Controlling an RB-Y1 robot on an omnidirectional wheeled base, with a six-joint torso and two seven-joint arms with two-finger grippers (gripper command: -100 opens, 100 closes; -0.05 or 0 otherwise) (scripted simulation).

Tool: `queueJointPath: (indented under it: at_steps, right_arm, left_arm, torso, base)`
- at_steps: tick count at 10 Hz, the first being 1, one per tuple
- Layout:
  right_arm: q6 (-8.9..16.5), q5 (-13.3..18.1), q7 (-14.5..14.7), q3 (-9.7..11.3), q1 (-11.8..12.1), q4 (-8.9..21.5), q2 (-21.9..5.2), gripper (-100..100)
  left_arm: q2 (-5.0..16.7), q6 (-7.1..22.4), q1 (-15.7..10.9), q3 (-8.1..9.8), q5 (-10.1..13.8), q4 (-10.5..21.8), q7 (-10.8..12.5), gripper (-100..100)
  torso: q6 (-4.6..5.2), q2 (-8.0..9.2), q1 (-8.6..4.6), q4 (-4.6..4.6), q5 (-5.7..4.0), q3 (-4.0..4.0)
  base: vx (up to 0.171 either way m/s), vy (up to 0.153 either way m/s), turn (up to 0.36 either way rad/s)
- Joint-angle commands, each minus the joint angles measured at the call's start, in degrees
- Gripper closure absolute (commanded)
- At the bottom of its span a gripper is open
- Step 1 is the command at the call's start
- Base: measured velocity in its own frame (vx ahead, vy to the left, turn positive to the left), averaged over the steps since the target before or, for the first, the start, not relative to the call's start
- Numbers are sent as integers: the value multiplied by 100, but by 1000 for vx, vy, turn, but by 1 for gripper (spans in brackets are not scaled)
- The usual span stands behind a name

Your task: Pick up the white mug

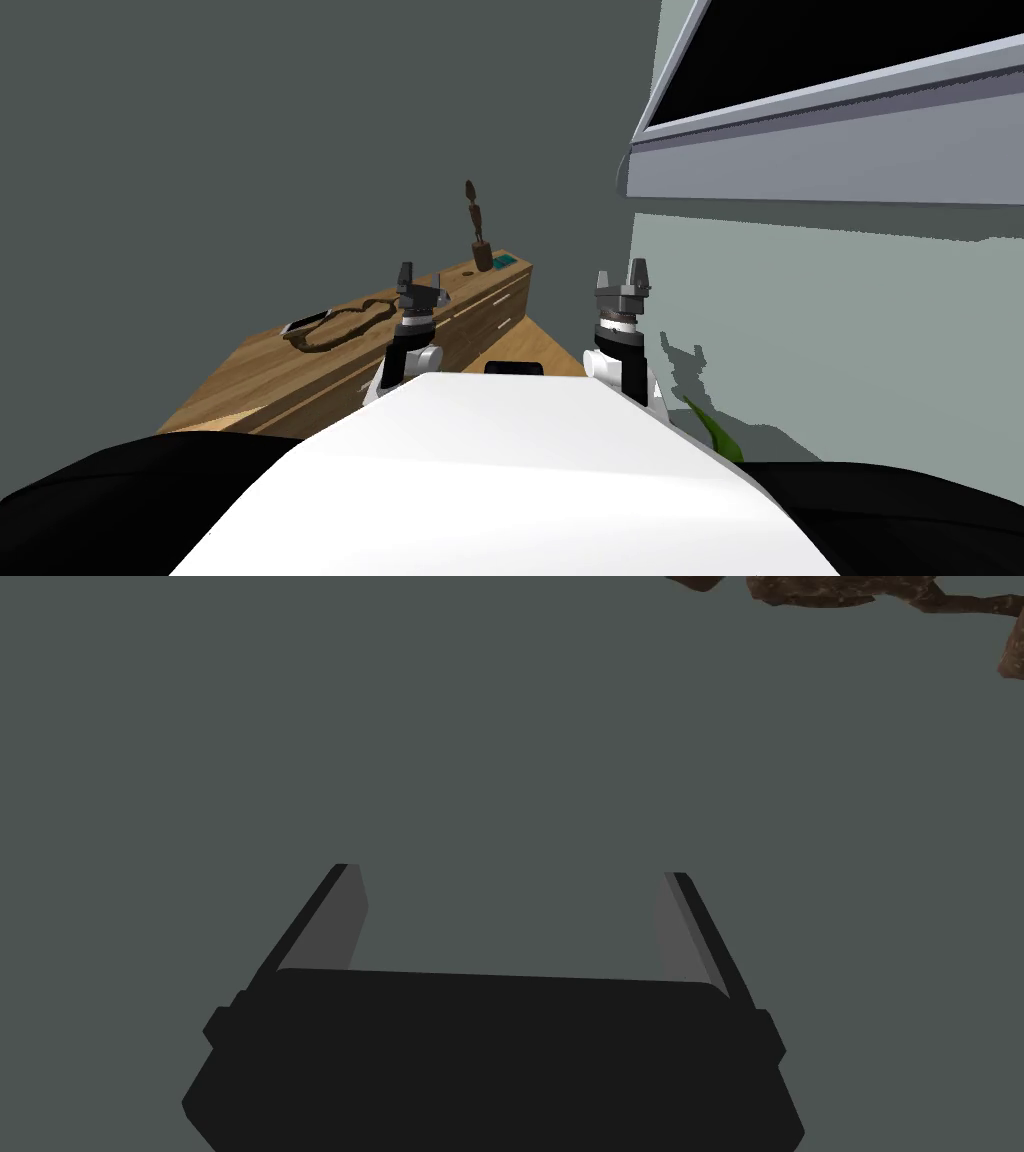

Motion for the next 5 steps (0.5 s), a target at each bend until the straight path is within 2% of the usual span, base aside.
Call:
queueJointPath:
  at_steps: [1, 5]
  right_arm:
    - [0, 0, 0, 0, 0, 0, 0, 0]
    - [0, 0, 0, 0, 0, 0, 0, 0]
  left_arm:
    - [81, 159, -56, 62, 198, 141, 132, -100]
    - [166, 597, -120, 150, 637, 370, 382, -100]
  torso:
    - [0, 0, 0, 0, 0, 0]
    - [1, 7, 12, 2, 3, 4]
  base:
    - [19, -101, 122]
    - [8, -99, 118]
